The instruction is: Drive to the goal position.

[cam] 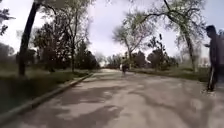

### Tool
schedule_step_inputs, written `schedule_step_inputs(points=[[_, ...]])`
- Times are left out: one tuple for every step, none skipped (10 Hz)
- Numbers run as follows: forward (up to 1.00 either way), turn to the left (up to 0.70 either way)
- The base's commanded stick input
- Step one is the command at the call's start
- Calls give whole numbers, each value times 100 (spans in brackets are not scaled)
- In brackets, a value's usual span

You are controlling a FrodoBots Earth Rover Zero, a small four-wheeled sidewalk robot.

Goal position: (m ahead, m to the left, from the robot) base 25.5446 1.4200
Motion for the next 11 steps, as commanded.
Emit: schedule_step_inputs(points=[[70, 23], [70, 35], [70, 24], [70, 1], [70, 0], [70, 0], [70, 0], [70, 0], [70, 0], [70, 0], [70, 0]])
